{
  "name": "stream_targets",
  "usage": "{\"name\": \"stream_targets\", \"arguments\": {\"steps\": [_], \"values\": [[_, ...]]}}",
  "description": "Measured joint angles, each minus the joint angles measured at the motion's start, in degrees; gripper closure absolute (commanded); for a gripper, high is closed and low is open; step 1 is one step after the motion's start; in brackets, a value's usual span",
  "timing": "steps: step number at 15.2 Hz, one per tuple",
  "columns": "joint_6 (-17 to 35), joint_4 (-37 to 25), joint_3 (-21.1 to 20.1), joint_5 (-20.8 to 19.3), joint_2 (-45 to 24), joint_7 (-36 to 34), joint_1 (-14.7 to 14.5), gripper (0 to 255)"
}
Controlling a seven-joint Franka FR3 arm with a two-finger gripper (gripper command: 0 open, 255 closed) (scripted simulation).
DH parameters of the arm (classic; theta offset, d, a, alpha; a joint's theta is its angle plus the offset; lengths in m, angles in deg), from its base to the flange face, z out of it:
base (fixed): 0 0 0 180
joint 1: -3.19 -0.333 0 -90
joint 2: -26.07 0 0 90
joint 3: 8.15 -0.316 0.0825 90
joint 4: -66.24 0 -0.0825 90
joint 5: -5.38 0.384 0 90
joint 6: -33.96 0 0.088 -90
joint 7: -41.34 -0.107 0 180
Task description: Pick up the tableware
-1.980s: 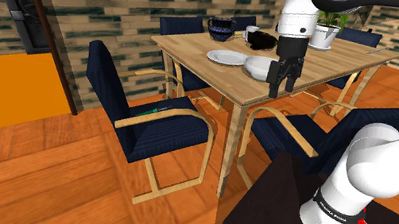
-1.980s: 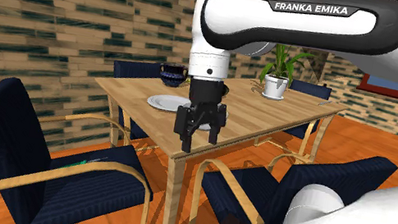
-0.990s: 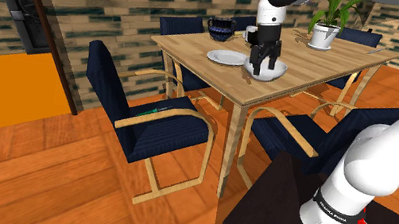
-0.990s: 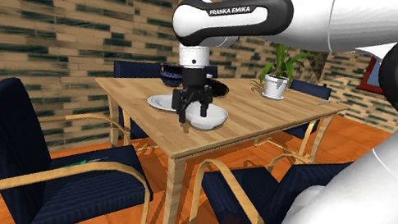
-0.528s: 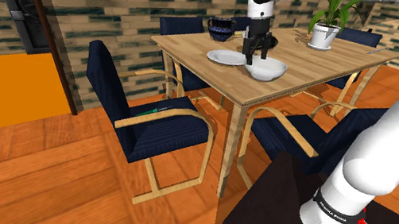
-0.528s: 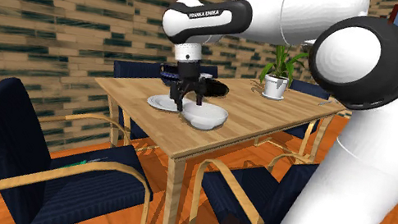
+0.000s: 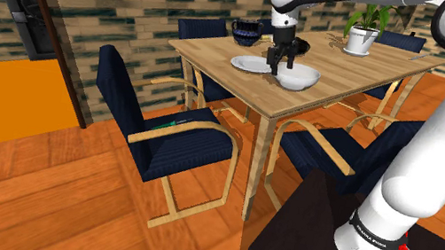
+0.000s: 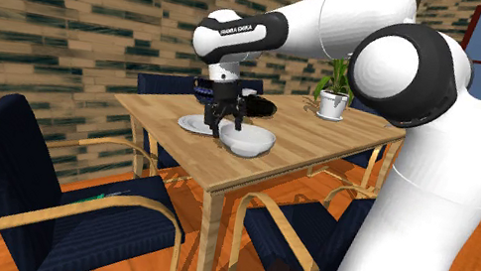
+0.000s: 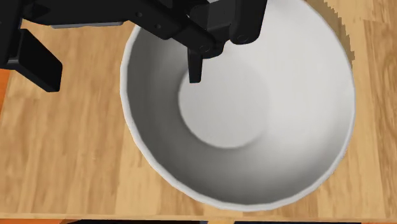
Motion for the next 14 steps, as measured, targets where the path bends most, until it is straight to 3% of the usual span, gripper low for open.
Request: {"name": "stream_targets", "arguments": {"steps": [2,3,14], "values": [[1.28,1.11,0.03,0.00,-0.18,-0.13,0.02,0],[1.60,1.32,0.05,0.01,-0.28,-0.12,0.04,255],[1.58,1.36,0.05,-0.02,-0.17,-0.14,0.04,255]]}}
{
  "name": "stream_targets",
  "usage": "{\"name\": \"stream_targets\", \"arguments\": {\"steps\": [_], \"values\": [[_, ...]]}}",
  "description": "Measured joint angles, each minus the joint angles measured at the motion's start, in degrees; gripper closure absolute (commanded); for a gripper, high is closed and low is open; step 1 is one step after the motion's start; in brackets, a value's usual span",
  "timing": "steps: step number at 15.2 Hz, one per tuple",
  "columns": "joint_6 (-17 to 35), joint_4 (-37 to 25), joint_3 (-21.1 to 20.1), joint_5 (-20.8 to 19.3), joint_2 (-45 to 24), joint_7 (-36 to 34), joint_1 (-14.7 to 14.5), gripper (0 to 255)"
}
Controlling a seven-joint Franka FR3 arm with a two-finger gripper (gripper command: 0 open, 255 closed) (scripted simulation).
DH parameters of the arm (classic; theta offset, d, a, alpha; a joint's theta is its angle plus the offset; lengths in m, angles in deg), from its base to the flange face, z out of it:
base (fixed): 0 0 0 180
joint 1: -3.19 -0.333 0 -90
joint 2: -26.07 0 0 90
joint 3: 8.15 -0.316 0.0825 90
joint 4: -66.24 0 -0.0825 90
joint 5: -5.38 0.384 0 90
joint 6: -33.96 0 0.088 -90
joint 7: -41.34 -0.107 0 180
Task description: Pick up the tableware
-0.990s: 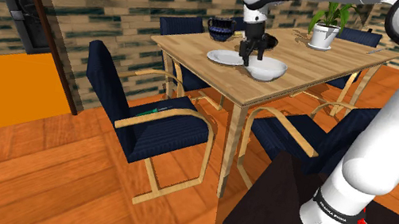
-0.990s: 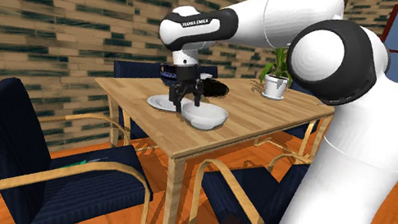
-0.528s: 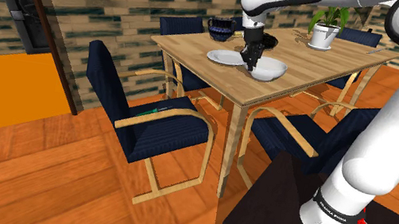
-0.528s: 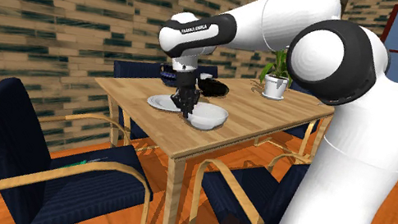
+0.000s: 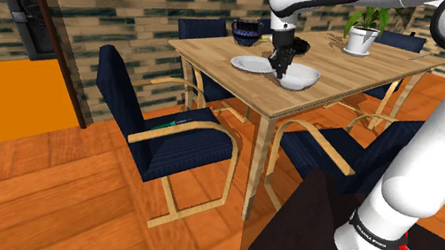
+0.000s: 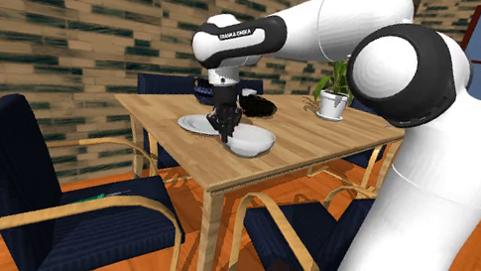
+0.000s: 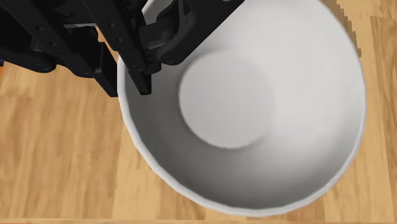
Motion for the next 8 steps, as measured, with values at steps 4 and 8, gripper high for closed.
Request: {"name": "stream_targets", "arguments": {"steps": [4,8], "values": [[-2.75,-2.98,-0.05,0.09,-0.24,0.33,-0.04,255],[-5.68,-5.95,-0.12,0.12,-0.28,0.62,-0.10,255]]}}
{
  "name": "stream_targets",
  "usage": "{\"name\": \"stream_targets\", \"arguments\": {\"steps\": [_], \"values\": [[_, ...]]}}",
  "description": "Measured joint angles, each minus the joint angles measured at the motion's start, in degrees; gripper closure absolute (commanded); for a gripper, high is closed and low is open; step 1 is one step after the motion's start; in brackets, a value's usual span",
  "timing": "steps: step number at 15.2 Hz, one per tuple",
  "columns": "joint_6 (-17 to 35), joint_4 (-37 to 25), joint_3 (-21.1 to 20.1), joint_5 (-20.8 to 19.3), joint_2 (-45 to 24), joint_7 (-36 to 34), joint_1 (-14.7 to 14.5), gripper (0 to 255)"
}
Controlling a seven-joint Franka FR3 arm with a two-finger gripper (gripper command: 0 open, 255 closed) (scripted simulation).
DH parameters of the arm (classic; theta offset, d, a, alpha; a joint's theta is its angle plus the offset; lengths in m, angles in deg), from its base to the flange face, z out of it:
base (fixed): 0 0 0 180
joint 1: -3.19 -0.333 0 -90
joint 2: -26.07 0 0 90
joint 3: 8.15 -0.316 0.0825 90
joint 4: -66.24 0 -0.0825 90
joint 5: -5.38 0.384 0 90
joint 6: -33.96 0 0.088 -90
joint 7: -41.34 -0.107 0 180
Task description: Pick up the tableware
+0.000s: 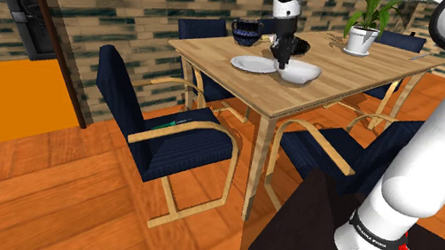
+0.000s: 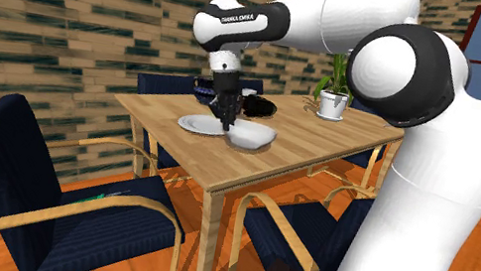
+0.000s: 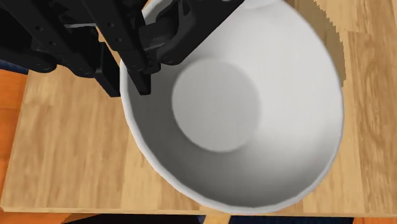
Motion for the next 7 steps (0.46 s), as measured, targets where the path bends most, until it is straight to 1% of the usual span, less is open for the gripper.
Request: {"name": "stream_targets", "arguments": {"steps": [7], "values": [[-5.24,-6.26,-0.01,0.12,-0.97,0.77,0.00,255]]}}
